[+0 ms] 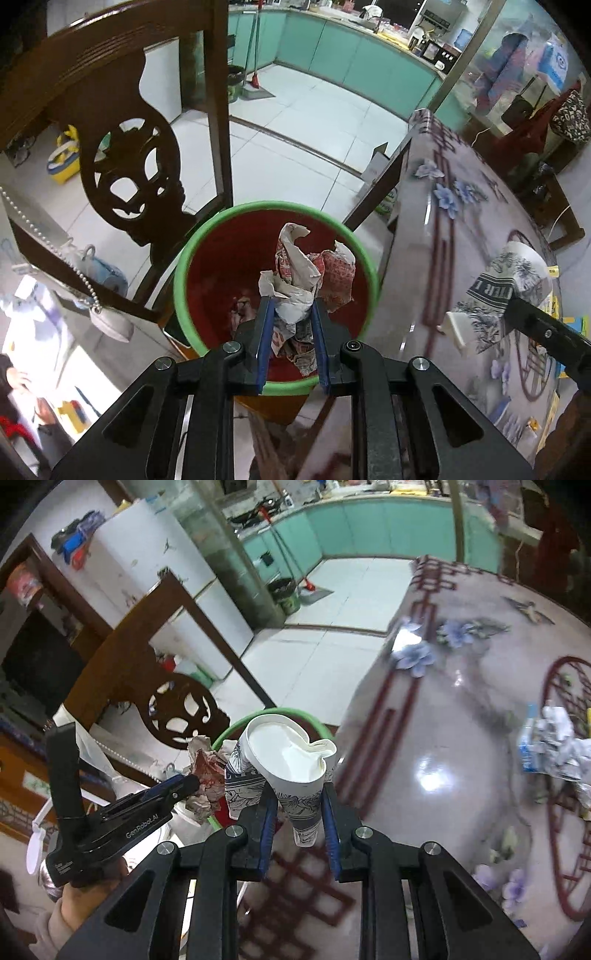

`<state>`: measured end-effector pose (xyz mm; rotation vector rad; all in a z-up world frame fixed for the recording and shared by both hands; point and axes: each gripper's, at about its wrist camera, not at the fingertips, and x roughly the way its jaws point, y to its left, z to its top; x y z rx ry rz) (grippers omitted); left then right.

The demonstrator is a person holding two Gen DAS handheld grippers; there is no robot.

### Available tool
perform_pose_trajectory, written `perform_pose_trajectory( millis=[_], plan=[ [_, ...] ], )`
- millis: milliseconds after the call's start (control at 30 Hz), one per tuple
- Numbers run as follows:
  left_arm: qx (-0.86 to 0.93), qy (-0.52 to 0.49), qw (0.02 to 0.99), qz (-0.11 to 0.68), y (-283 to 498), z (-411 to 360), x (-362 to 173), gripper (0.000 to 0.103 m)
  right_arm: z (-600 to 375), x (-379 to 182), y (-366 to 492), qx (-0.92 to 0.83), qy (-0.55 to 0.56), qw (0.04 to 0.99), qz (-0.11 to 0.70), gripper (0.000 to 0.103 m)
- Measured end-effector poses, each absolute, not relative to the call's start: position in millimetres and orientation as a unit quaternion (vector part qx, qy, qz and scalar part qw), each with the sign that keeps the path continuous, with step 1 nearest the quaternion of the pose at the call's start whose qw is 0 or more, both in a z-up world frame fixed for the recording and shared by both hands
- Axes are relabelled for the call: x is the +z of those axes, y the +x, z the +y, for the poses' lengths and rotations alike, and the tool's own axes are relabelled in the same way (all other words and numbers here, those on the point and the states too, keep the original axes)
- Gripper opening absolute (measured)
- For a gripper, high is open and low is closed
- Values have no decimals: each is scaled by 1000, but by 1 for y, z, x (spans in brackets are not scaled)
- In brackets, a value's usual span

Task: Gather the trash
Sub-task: 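Move both tools over the red bucket and release paper and cup, then grasp brown cigarette pack with left tool while right tool grasps orange snack wrapper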

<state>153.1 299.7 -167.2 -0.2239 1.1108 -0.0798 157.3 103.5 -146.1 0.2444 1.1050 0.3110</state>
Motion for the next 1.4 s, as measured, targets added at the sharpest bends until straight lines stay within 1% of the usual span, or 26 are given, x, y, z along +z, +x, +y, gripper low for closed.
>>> perform_pose_trajectory(
  millis=[300,367,433,467,567,600,667,833,1000,1267,1333,1367,1400],
  plan=[
    [-43,-111,841,527,166,309,-171,19,126,-156,170,150,102,830,528,21],
    [-36,-115,843,524,169,311,-171,29,126,-156,172,156,107,829,527,22],
    [-29,-125,845,520,170,314,-169,56,130,-157,177,159,107,825,532,24],
    [-27,-130,846,516,171,316,-168,58,130,-156,177,160,105,825,532,24],
    [-26,-128,849,511,171,317,-165,58,131,-151,177,156,103,832,522,26],
    [-27,-126,850,511,171,316,-165,58,131,-149,177,156,102,834,519,32],
    [-28,-130,849,511,170,316,-165,58,130,-145,176,155,98,837,515,38],
    [-38,-131,845,517,164,307,-165,58,114,-131,161,148,100,844,505,38],
    [-66,-114,849,512,153,279,-154,58,72,-109,125,125,106,854,493,38],
    [-147,-82,848,503,121,196,-139,59,-31,-78,45,50,134,873,466,38],
    [-169,-67,846,501,107,167,-137,61,-61,-78,22,23,133,875,464,45],
    [-182,-61,842,504,97,149,-137,61,-82,-81,7,-1,130,874,468,52],
    [-195,-58,837,508,89,134,-137,63,-97,-84,-5,-19,127,874,469,53]
  ],
)
